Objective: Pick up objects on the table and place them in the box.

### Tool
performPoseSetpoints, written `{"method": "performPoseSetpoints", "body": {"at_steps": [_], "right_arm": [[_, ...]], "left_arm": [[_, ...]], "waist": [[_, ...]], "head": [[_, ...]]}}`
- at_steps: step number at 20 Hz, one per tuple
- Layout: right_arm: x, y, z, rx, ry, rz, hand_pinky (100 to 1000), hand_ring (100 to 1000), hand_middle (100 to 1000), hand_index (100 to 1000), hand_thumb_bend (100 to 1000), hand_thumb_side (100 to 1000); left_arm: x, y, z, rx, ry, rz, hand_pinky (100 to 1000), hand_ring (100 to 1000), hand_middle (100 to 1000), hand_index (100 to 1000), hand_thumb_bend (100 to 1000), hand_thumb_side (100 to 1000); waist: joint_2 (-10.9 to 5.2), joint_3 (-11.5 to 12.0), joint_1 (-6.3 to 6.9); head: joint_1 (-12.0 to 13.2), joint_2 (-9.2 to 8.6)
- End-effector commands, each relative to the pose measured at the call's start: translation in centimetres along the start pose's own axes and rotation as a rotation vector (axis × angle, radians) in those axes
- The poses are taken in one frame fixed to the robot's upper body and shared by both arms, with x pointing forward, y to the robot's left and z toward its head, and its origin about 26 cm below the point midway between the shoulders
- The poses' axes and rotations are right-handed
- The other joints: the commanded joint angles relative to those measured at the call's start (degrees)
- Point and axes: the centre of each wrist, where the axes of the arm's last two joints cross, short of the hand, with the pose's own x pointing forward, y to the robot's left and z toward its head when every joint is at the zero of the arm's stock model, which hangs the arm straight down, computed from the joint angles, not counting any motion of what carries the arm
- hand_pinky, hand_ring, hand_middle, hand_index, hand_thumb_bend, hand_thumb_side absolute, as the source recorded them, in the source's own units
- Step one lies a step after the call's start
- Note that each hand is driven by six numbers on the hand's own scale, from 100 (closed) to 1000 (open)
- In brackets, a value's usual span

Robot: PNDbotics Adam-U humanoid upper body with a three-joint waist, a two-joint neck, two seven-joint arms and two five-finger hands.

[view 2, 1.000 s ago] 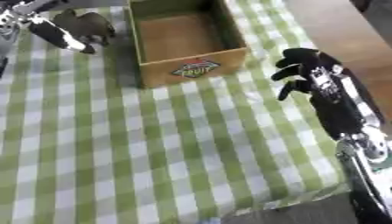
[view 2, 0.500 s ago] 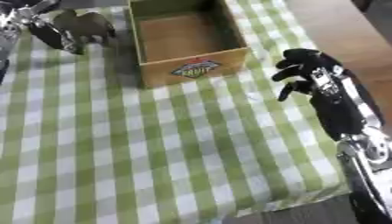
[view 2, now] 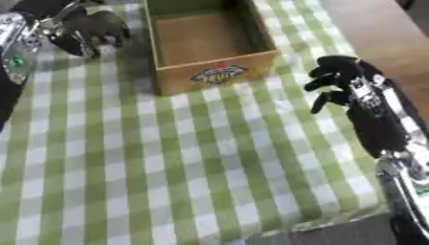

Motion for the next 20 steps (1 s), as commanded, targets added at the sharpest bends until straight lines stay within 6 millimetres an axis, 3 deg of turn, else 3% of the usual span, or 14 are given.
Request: {"method": "performPoseSetpoints", "body": {"at_steps": [1, 3, 5, 6, 7, 10, 14, 20], "right_arm": [[0.5, -0.2, -0.4, 0.008, -0.02, 0.017, 407, 633, 634, 770, 100, 738], [0.5, -0.2, -0.4, 0.008, -0.02, 0.018, 407, 633, 634, 770, 100, 738], [0.5, -0.2, -0.4, 0.009, -0.022, 0.018, 407, 634, 634, 770, 100, 741], [0.5, -0.2, -0.4, 0.009, -0.022, 0.018, 407, 634, 634, 770, 100, 737], [0.5, -0.2, -0.5, 0.009, -0.022, 0.017, 407, 634, 634, 770, 100, 737], [0.5, -0.1, -0.5, 0.01, -0.022, 0.017, 407, 634, 633, 769, 100, 736], [0.5, -0.2, -0.4, 0.008, -0.021, 0.016, 407, 635, 633, 770, 100, 734], [0.4, -0.3, -0.3, 0.006, -0.019, 0.015, 408, 636, 634, 770, 100, 730]], "left_arm": [[-0.5, 0.5, 0.0, 0.047, 0.028, -0.045, 699, 747, 693, 808, 699, 100], [-0.5, 0.2, 0.0, 0.062, 0.03, -0.063, 653, 697, 623, 767, 668, 100], [-0.5, -0.1, 0.0, 0.079, 0.032, -0.073, 647, 690, 615, 760, 664, 100], [-0.5, -0.1, 0.0, 0.088, 0.031, -0.073, 588, 592, 494, 693, 610, 100], [-0.4, -0.2, 0.0, 0.099, 0.03, -0.071, 588, 592, 494, 693, 610, 100], [-0.4, -0.2, 0.0, 0.127, 0.025, -0.055, 529, 458, 347, 582, 543, 100], [-0.3, 0.2, -0.1, 0.149, 0.012, -0.022, 484, 396, 270, 488, 487, 100], [-0.5, 2.1, -0.1, 0.206, -0.009, 0.045, 451, 370, 235, 433, 359, 100]], "waist": [[-0.8, -0.2, -0.11], [-0.68, -0.3, -0.11], [-0.62, -0.3, -0.1], [-0.61, -0.3, -0.1], [-0.6, -0.3, -0.1], [-0.66, -0.3, -0.18], [-0.87, -0.1, -0.29], [-1.36, 0.5, -0.48]], "head": [[0.7, -0.8], [0.8, -0.77], [0.8, -0.76], [0.8, -0.74], [0.8, -0.73], [0.7, -0.69], [0.7, -0.6], [0.6, -0.39]]}}
